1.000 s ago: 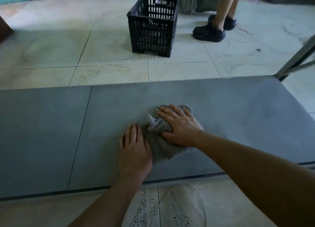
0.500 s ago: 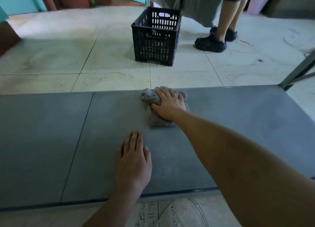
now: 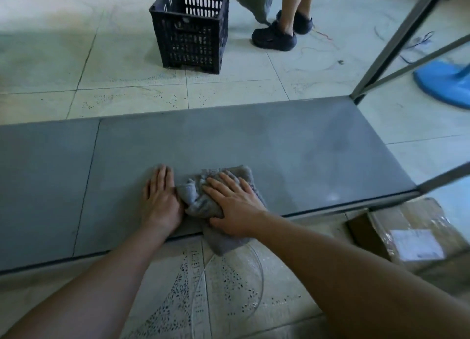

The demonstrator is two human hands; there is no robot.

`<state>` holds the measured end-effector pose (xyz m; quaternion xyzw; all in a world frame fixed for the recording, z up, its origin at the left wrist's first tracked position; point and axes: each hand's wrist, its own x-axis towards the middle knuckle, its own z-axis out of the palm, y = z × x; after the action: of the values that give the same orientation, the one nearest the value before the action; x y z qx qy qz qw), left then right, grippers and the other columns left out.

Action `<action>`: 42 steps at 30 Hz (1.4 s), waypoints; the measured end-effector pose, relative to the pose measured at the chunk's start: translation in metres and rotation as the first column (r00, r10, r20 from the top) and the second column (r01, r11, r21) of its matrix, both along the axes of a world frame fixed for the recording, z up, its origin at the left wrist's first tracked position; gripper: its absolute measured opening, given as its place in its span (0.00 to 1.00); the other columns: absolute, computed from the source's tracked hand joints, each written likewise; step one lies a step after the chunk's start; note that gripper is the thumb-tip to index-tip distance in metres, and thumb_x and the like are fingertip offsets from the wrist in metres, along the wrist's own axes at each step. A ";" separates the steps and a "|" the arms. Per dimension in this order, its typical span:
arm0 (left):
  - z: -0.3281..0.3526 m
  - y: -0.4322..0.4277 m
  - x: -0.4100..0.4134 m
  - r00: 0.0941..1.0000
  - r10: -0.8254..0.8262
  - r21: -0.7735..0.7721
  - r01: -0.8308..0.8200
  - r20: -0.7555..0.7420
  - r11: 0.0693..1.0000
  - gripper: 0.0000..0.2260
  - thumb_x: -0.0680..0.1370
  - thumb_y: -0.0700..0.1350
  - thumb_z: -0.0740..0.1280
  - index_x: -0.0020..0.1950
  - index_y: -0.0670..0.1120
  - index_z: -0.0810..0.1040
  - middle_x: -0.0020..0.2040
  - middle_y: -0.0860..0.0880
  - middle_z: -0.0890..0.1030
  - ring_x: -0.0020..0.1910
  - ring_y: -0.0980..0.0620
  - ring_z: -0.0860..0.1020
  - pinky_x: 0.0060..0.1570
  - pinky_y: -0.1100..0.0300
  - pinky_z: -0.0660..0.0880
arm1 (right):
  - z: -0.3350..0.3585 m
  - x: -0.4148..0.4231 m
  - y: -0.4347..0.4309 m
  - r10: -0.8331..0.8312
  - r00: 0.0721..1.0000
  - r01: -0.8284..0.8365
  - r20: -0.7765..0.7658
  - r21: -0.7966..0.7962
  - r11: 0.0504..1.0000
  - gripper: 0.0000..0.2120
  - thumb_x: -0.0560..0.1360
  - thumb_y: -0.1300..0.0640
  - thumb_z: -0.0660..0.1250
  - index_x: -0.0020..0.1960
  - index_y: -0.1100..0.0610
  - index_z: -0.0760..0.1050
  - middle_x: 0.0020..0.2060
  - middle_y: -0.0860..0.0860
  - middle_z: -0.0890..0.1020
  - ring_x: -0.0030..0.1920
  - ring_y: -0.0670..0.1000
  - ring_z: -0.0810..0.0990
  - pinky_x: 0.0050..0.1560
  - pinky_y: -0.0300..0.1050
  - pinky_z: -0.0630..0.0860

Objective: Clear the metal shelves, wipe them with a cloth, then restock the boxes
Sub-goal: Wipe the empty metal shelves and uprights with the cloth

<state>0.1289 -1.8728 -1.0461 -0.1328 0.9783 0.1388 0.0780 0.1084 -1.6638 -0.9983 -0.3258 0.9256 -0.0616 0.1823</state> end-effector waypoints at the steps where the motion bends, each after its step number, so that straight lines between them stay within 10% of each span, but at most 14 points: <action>1: 0.003 0.001 -0.002 0.999 -0.015 -0.005 0.016 0.035 1.000 0.38 0.80 0.48 0.62 0.82 0.42 0.42 0.83 0.45 0.42 0.82 0.46 0.43 0.79 0.47 0.45 | 0.002 -0.005 0.005 0.022 1.000 -0.022 0.010 0.005 1.000 0.39 0.78 0.35 0.59 0.83 0.44 0.46 0.82 0.44 0.46 0.81 0.49 0.39 0.80 0.60 0.41; 11: 0.018 0.081 -0.028 0.999 -0.029 0.017 0.030 -0.032 0.999 0.32 0.82 0.44 0.58 0.82 0.42 0.47 0.83 0.46 0.44 0.81 0.47 0.45 0.80 0.51 0.46 | 0.008 -0.055 0.050 0.106 0.994 -0.104 -0.022 0.072 0.992 0.40 0.77 0.36 0.60 0.82 0.42 0.45 0.82 0.43 0.46 0.82 0.49 0.41 0.80 0.55 0.42; 15: 0.016 0.100 -0.031 0.994 -0.106 -0.038 0.105 -0.014 0.994 0.32 0.83 0.48 0.57 0.83 0.44 0.46 0.83 0.46 0.43 0.81 0.48 0.41 0.79 0.51 0.45 | 0.003 -0.061 0.055 0.084 0.996 -0.087 0.026 0.143 0.986 0.47 0.67 0.27 0.44 0.82 0.43 0.39 0.82 0.44 0.41 0.81 0.50 0.38 0.80 0.59 0.43; 20: -0.006 0.079 -0.026 0.979 -0.198 -0.087 0.193 -0.044 0.977 0.37 0.75 0.57 0.36 0.83 0.42 0.50 0.83 0.44 0.48 0.82 0.47 0.42 0.79 0.51 0.44 | -0.001 -0.063 0.049 0.094 0.994 -0.101 0.054 0.150 0.984 0.48 0.63 0.26 0.42 0.81 0.40 0.38 0.82 0.43 0.39 0.81 0.51 0.36 0.80 0.60 0.41; 27: -0.034 0.073 -0.033 0.936 -0.174 -0.016 0.177 -0.306 0.984 0.31 0.78 0.54 0.50 0.75 0.36 0.68 0.76 0.37 0.69 0.77 0.40 0.65 0.73 0.43 0.63 | -0.004 -0.064 0.053 0.081 0.996 -0.083 0.026 0.093 0.992 0.40 0.78 0.34 0.61 0.83 0.42 0.44 0.82 0.43 0.43 0.82 0.51 0.39 0.79 0.61 0.42; 36: -0.029 0.075 -0.033 0.890 -0.172 0.014 0.197 -0.423 0.980 0.29 0.76 0.48 0.55 0.72 0.32 0.70 0.72 0.32 0.70 0.74 0.33 0.66 0.68 0.35 0.63 | -0.006 -0.066 0.051 0.089 0.994 -0.083 -0.056 0.108 0.991 0.39 0.78 0.34 0.60 0.83 0.44 0.48 0.82 0.44 0.48 0.82 0.52 0.43 0.79 0.62 0.46; 42: -0.055 0.062 -0.044 0.954 -0.212 -0.061 0.204 -0.213 0.977 0.30 0.80 0.51 0.59 0.79 0.38 0.60 0.80 0.39 0.60 0.80 0.40 0.55 0.76 0.41 0.56 | -0.008 -0.057 0.057 0.100 0.993 -0.096 -0.063 0.073 0.993 0.39 0.78 0.35 0.60 0.83 0.44 0.49 0.83 0.45 0.48 0.82 0.52 0.43 0.79 0.61 0.44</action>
<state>0.0853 -1.8104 -1.1009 -0.0146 0.9919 0.1249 -0.0180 0.0513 -1.6069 -1.0059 -0.3661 0.9157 -0.0096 0.1656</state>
